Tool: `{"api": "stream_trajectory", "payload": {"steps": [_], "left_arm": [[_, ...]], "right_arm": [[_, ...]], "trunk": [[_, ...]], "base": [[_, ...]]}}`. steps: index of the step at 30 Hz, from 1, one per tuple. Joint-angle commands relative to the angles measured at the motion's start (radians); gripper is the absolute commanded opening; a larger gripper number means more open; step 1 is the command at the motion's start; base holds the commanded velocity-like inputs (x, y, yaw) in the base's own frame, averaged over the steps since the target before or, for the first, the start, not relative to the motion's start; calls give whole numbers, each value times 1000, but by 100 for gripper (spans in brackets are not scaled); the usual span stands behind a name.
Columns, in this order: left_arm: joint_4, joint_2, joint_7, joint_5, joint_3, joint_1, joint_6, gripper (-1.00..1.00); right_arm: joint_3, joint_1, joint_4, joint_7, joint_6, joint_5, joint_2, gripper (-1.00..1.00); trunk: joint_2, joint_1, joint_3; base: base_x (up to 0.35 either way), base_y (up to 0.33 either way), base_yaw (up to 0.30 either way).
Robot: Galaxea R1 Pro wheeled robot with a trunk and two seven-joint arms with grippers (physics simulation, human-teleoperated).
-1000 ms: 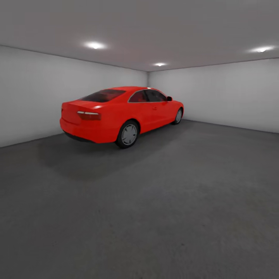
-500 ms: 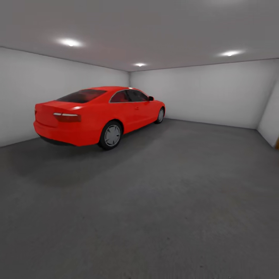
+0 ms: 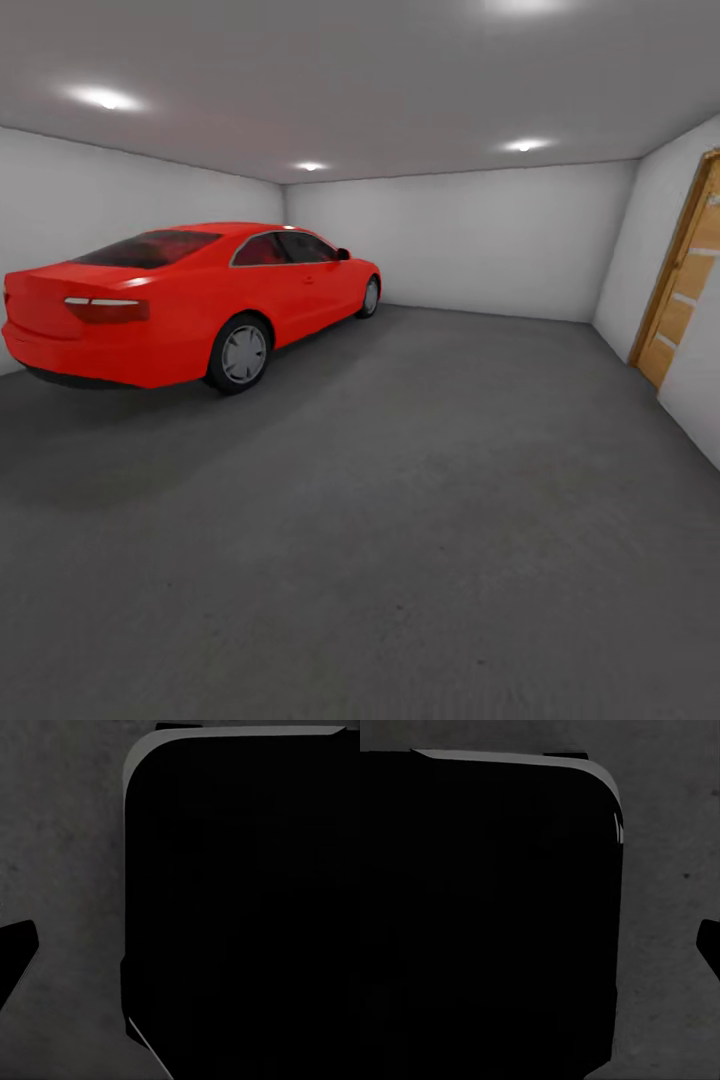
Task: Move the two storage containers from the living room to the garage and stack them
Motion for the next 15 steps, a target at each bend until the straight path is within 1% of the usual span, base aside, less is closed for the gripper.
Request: {"api": "stream_trajectory", "payload": {"steps": [1, 15], "left_arm": [[0, 0, 0, 5, 0, 0, -2, 100], [0, 0, 0, 5, 0, 0, -2, 100]], "right_arm": [[0, 0, 0, 2, -4, 0, 0, 100], [1, 0, 0, 2, -4, 0, 0, 100]], "trunk": [[0, 0, -1], [0, 0, -1]], "base": [[0, 0, -300], [0, 0, -300]]}}
